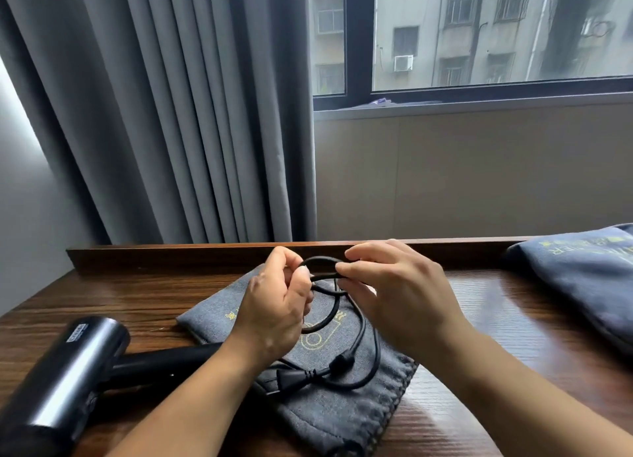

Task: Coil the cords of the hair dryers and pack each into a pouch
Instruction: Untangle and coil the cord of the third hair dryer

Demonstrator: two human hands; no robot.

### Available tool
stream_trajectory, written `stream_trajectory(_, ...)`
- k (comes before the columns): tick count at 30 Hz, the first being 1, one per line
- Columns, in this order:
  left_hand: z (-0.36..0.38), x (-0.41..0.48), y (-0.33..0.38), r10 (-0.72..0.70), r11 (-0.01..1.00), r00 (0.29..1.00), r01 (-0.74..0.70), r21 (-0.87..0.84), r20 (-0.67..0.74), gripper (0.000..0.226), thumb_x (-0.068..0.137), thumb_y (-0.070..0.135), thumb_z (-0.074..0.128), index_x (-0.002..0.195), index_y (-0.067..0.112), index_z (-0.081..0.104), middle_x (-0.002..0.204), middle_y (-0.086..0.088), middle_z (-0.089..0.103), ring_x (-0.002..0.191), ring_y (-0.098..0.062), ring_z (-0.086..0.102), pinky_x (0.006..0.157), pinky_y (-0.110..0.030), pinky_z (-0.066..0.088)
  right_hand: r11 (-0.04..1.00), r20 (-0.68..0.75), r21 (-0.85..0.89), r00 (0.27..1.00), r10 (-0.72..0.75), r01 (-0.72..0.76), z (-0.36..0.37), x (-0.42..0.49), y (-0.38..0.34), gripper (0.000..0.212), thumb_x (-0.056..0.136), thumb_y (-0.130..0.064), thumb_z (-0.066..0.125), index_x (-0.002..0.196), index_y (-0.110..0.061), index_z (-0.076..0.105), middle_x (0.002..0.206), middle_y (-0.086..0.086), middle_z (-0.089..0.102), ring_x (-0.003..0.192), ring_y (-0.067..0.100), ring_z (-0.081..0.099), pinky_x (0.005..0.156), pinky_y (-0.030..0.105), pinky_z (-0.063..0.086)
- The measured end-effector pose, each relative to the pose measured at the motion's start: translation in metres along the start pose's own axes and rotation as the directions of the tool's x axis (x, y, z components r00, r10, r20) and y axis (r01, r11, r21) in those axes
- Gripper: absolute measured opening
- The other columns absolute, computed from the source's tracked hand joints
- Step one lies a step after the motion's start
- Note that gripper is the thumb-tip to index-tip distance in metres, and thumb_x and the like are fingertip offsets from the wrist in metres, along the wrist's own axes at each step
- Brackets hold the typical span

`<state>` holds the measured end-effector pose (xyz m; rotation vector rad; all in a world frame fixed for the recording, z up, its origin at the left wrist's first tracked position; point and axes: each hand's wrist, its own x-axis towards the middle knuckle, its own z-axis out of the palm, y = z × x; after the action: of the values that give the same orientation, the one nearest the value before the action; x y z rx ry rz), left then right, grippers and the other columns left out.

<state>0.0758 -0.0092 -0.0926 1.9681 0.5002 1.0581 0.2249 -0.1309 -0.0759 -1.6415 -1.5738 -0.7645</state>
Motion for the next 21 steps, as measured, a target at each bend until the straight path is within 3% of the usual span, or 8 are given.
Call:
stream_trajectory(3,-0.002,0.005,0.001,-0.079,0.991,0.997,0.076,-0.107,-0.023,0.014,0.090,0.043,0.046,0.083,0.031,0.047,0.055,0.006,0.055,0.053,-0.016,0.054,0.049,-0.034,0.046,0.968,-0.053,0.204,0.985,0.163,-0.149,-0.004,0.001,0.006,0.002,0.088,-0.025,0.076,0.088,-0.025,0.078,0.099,-0.012,0.069,0.089,0.010,0.066,0.075,0.032,0.057)
stream_trajectory(6,0.000,0.007,0.004,-0.074,0.987,0.997,0.075,-0.140,0.014,0.027,0.092,0.042,0.048,0.090,0.016,0.048,0.059,0.004,0.059,0.062,-0.023,0.061,0.070,-0.052,0.056,0.798,-0.054,0.428,0.870,0.491,-0.424,-0.011,0.006,0.013,0.015,0.088,-0.016,0.076,0.080,-0.028,0.073,0.090,-0.012,0.068,0.084,0.004,0.067,0.077,0.013,0.048)
stream_trajectory(9,0.008,0.007,0.013,-0.113,0.964,0.994,0.110,-0.244,0.003,0.019,0.102,0.023,0.046,0.092,0.008,0.047,0.064,0.003,0.058,0.063,-0.015,0.064,0.092,-0.061,0.054,0.627,0.076,0.516,0.760,0.645,-0.584,-0.007,0.005,0.019,0.013,0.093,-0.021,0.070,0.082,-0.027,0.068,0.082,-0.006,0.072,0.078,0.012,0.071,0.077,0.035,0.056)
stream_trajectory(11,0.008,0.006,0.021,-0.143,0.919,0.990,0.132,-0.370,-0.003,0.015,0.108,0.008,0.038,0.094,0.006,0.043,0.063,0.000,0.050,0.055,-0.018,0.060,0.087,-0.059,0.058,0.587,0.136,0.523,0.741,0.658,-0.618,-0.005,0.005,0.017,0.012,0.096,-0.022,0.066,0.084,-0.023,0.066,0.072,-0.006,0.071,0.071,0.014,0.068,0.074,0.043,0.057)
stream_trajectory(13,0.003,0.004,0.028,-0.161,0.878,0.986,0.161,-0.451,0.039,0.016,0.107,0.005,0.034,0.094,0.009,0.041,0.063,-0.003,0.044,0.044,-0.019,0.047,0.064,-0.046,0.059,0.567,0.152,0.521,0.724,0.673,-0.638,-0.006,0.007,0.019,0.014,0.098,-0.022,0.063,0.084,-0.021,0.064,0.062,-0.005,0.065,0.062,0.012,0.059,0.067,0.039,0.049)
stream_trajectory(15,-0.004,0.004,0.026,-0.167,0.892,0.984,0.176,-0.416,0.058,0.017,0.106,0.006,0.035,0.091,0.010,0.041,0.063,-0.003,0.043,0.041,-0.016,0.036,0.050,-0.035,0.052,0.519,0.116,0.572,0.690,0.715,-0.635,-0.008,0.010,0.024,0.015,0.098,-0.025,0.061,0.084,-0.020,0.063,0.060,-0.005,0.061,0.060,0.015,0.053,0.063,0.038,0.044)
stream_trajectory(19,-0.014,0.009,0.011,-0.159,0.964,0.987,0.163,-0.210,0.037,0.014,0.091,0.025,0.045,0.085,0.013,0.044,0.055,0.003,0.046,0.047,-0.017,0.042,0.056,-0.036,0.052,0.220,0.098,0.778,0.460,0.882,-0.588,-0.018,0.017,0.043,0.016,0.102,-0.017,0.056,0.086,-0.020,0.058,0.071,-0.001,0.058,0.056,0.013,0.049,0.057,0.033,0.042)
stream_trajectory(21,-0.018,0.011,0.008,-0.146,0.983,0.989,0.148,-0.104,0.027,0.015,0.089,0.032,0.043,0.085,0.018,0.046,0.053,0.006,0.049,0.047,-0.014,0.046,0.058,-0.049,0.056,0.195,0.115,0.740,0.406,0.906,-0.644,-0.021,0.012,0.053,0.016,0.101,-0.015,0.055,0.085,-0.020,0.058,0.084,0.010,0.063,0.064,0.015,0.057,0.063,0.035,0.046)
